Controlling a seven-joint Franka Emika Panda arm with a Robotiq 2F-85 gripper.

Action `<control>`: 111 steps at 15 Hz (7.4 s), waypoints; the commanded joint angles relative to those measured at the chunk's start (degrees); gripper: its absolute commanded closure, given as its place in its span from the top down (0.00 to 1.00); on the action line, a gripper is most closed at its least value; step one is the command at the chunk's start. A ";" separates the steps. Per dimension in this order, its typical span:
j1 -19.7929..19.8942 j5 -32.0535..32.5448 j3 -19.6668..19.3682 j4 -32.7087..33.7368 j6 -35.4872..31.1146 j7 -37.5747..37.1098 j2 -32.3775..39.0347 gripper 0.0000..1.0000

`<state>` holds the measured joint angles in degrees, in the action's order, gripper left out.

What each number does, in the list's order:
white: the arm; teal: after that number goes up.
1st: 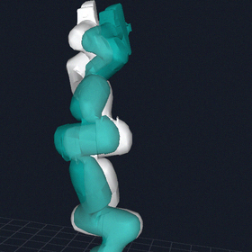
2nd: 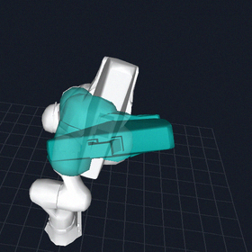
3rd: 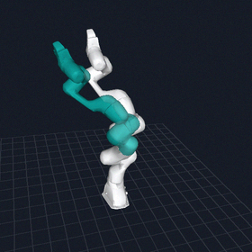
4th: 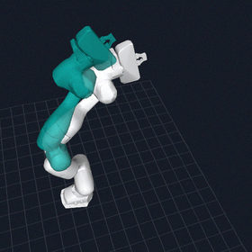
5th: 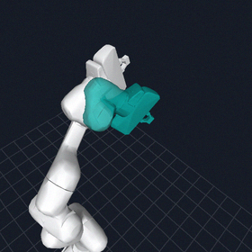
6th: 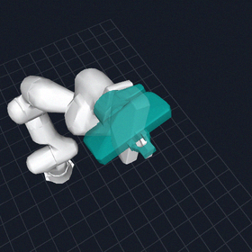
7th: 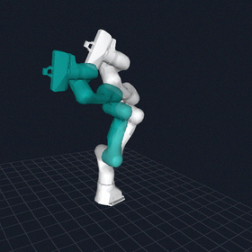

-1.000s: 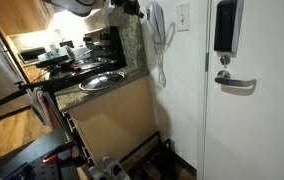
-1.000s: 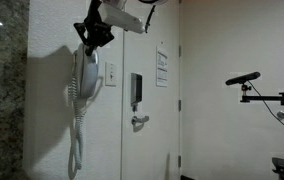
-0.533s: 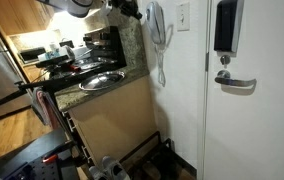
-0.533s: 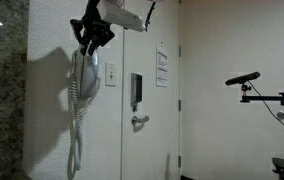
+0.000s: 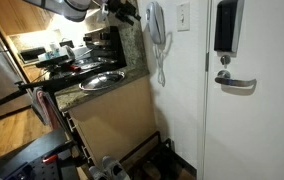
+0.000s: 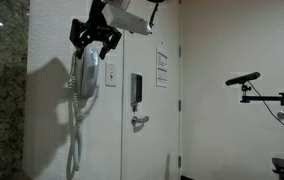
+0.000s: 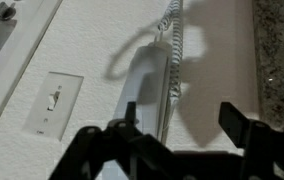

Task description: Unhang the phone receiver, put it on the counter, and then press the button of the thing on the wall

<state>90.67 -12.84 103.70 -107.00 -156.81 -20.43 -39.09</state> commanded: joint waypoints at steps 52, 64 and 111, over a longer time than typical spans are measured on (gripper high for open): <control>19.46 -2.61 14.11 7.38 -8.14 5.67 -1.70 0.38; 11.54 -1.93 7.29 2.40 -8.55 2.08 -3.07 0.38; 7.90 4.15 16.56 17.23 4.91 28.43 -4.10 0.38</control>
<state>94.75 -9.23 116.79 -95.46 -156.07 2.68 -43.72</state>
